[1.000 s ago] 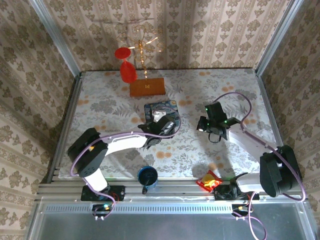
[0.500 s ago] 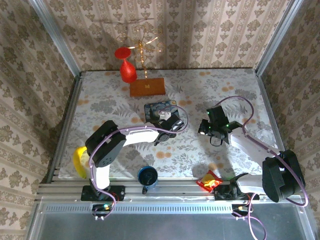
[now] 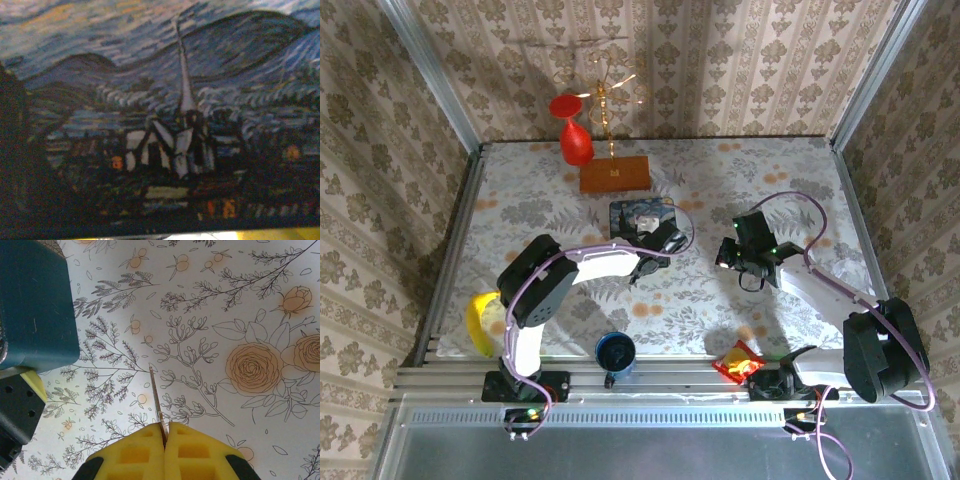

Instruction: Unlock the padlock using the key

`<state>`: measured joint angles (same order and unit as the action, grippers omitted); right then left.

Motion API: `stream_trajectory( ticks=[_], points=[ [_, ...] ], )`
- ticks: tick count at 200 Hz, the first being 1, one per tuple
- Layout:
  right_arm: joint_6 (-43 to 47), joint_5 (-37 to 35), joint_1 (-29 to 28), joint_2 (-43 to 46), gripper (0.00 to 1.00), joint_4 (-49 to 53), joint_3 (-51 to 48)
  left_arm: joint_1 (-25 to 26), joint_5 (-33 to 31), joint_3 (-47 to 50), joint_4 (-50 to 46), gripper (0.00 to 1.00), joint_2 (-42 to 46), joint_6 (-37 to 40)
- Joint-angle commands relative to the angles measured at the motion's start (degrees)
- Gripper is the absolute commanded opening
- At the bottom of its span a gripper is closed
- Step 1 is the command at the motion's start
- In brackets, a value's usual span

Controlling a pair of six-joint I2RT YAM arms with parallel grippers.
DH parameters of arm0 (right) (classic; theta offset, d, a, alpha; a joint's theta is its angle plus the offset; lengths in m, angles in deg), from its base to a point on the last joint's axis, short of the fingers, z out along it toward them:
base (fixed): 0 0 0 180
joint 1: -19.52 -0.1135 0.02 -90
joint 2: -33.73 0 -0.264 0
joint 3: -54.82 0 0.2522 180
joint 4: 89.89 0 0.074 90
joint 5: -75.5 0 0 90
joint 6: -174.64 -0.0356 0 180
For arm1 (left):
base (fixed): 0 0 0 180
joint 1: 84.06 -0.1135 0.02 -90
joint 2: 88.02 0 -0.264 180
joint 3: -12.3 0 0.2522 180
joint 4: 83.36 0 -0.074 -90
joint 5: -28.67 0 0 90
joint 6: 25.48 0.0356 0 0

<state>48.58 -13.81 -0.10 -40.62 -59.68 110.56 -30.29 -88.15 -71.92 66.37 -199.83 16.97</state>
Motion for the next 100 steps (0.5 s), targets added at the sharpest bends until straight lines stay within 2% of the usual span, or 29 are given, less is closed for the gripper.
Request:
stream_trajectory(
  ticks=[1,100],
  points=[
    [-0.7,0.4,0.4,-0.6,0.0,-0.8,-0.8,-0.5,-0.3,-1.5,-0.2,0.67,-1.4,0.1],
    [-1.6,1.3,0.3,-0.7,0.0,-2.0,-1.5,-0.7,-0.4,-0.1,-0.1,0.59,-2.3,-0.8]
  ],
)
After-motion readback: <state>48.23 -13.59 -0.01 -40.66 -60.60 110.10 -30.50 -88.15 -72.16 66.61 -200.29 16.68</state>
